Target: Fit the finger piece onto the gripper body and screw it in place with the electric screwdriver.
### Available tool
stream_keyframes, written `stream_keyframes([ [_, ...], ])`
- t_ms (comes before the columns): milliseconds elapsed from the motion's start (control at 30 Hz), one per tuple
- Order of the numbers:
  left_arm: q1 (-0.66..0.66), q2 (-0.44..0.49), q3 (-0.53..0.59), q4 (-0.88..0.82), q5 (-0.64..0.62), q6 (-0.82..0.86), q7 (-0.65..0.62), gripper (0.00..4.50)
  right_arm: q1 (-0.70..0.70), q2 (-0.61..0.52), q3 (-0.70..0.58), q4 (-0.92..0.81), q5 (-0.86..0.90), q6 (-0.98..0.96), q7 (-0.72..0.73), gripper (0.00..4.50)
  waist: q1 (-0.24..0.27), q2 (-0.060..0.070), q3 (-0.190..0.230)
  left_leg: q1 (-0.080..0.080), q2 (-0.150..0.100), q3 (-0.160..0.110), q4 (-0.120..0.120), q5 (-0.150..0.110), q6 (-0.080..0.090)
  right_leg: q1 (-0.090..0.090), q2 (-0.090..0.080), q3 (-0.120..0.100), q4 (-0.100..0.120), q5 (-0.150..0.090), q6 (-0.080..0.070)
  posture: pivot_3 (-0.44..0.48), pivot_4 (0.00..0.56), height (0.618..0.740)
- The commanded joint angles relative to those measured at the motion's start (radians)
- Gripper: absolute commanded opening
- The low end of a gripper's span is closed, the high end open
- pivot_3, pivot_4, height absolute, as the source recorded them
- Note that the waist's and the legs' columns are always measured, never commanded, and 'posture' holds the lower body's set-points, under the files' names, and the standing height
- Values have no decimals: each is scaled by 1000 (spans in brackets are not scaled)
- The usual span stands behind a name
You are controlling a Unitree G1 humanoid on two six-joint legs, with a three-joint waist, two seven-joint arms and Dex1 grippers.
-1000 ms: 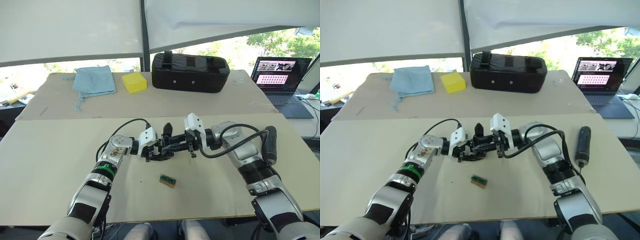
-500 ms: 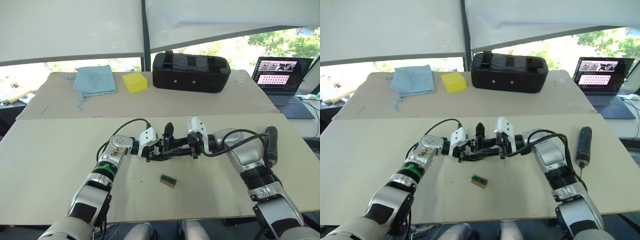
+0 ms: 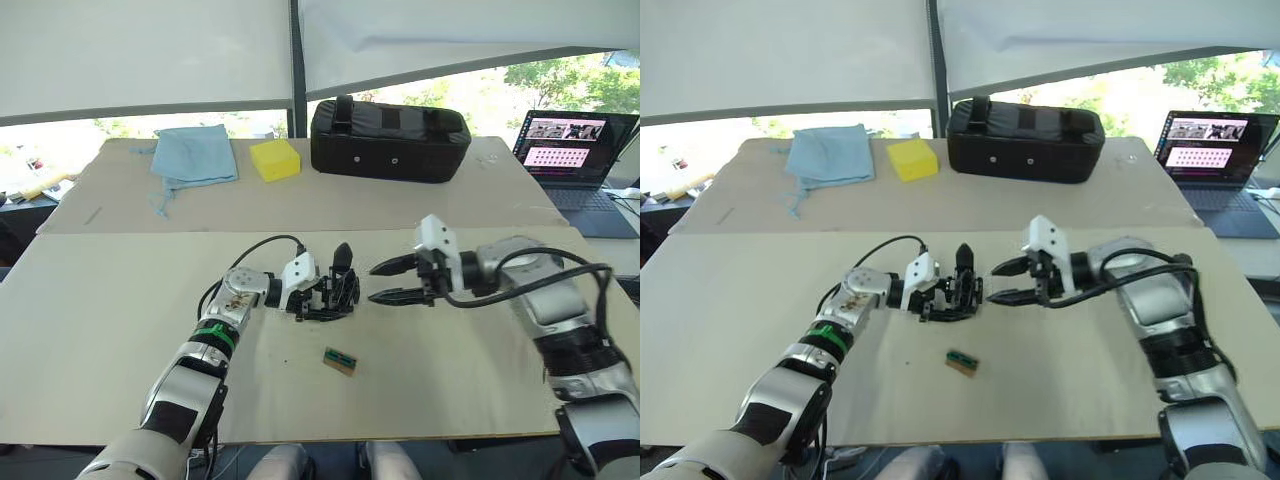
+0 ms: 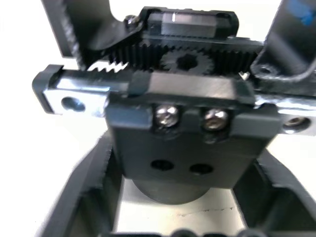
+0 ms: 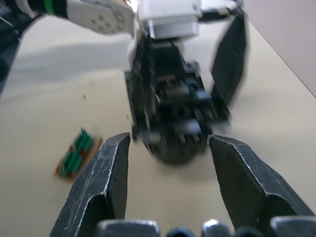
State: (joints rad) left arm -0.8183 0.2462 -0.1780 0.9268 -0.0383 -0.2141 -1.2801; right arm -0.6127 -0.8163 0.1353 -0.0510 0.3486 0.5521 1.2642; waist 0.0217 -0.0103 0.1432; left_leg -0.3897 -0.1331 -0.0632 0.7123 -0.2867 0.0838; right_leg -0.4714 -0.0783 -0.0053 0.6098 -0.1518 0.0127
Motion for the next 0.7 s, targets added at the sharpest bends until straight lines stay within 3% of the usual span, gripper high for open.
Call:
stream_keyframes([
  [33, -8, 42, 14, -21, -6, -1, -18, 4500, 15, -102, -111, -136, 75, 237, -58, 3955, 0, 0, 0, 0, 0, 0, 0, 0, 0, -1, 0, 1, 0, 0, 0, 0, 150, 740],
  [100, 3, 72, 20, -43, -14, 8, -32, 4500, 17, -159, -139, -172, 85, 373, -111, 4433, -5, 0, 0, -1, 0, 0, -1, 0, 0, -2, 0, 3, 0, 0, 0, 0, 150, 740],
  [133, 11, 90, 23, -58, -18, 11, -41, 4500, 17, -187, -151, -186, 88, 439, -140, 4433, -7, 0, 0, -1, 1, 0, -1, 0, 0, -2, 0, 4, 0, 0, 0, 0, 150, 740],
  [233, 123, 218, 59, -374, -124, 181, -139, 4500, 30, -310, -182, -127, 50, 745, -260, 4433, -10, 0, 1, -1, 2, 0, -1, -1, 0, -1, 0, 4, 0, 0, 0, 0, 150, 740],
  [333, 217, 335, 72, -698, -229, 373, -192, 4500, -15, -328, -189, 7, -2, 932, -395, 4433, -11, 1, 2, -1, 4, 3, -1, -2, 1, -2, 1, 6, -1, 0, -1, 0, 150, 740],
  [433, 220, 424, 88, -924, -340, 592, -200, 4500, 49, -390, -118, 86, -64, 838, -432, 4433, 5, 2, 4, -2, 4, 5, -1, -3, 0, -1, 0, 6, -1, 0, -1, 0, 150, 740],
  [533, 181, 470, 119, -1055, -468, 779, -185, 4500, 25, -339, -119, 213, -92, 823, -499, 4433, 9, 3, 4, 0, 4, 6, 0, -3, -1, 0, 0, 6, -2, 0, 0, 0, 150, 740],
  [700, 136, 505, 153, -1153, -560, 876, -151, 4500, -68, -250, -129, 380, -111, 820, -562, 4433, -12, 6, 5, 1, 3, 9, -1, 0, 2, 0, 2, 9, -1, 1, 1, 0, 150, 740],
])
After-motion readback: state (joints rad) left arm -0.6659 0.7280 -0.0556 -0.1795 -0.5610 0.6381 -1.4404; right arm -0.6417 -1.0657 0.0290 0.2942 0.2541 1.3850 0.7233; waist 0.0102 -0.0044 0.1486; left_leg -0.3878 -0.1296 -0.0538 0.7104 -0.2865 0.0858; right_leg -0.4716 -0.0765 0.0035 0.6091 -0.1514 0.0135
